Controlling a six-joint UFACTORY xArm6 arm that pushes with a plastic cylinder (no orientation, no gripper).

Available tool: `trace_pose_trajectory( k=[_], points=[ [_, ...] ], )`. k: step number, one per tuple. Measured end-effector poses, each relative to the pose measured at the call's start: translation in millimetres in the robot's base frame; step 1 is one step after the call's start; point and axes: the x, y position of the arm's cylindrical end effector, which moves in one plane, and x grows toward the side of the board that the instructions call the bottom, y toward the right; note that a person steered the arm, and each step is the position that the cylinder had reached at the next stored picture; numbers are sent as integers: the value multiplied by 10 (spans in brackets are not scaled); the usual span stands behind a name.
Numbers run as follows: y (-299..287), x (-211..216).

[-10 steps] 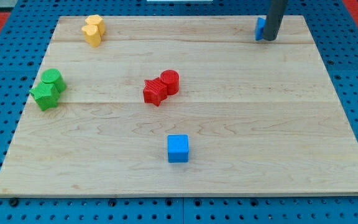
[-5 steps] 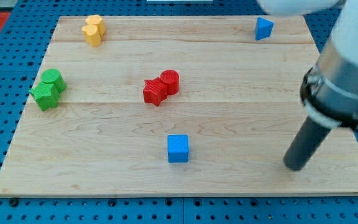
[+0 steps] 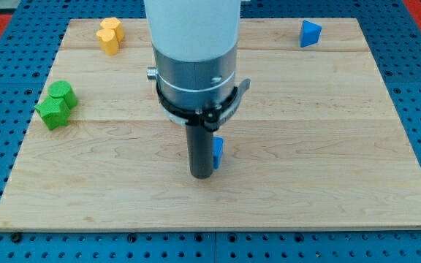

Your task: Push the blue cube towards center

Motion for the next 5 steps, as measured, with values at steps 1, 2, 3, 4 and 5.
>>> trace_pose_trajectory(
  k=[1, 2, 3, 4, 5],
  points=[
    [-115, -178],
    [210, -390],
    [608, -806],
    [575, -970],
    [420, -1282]
  ],
)
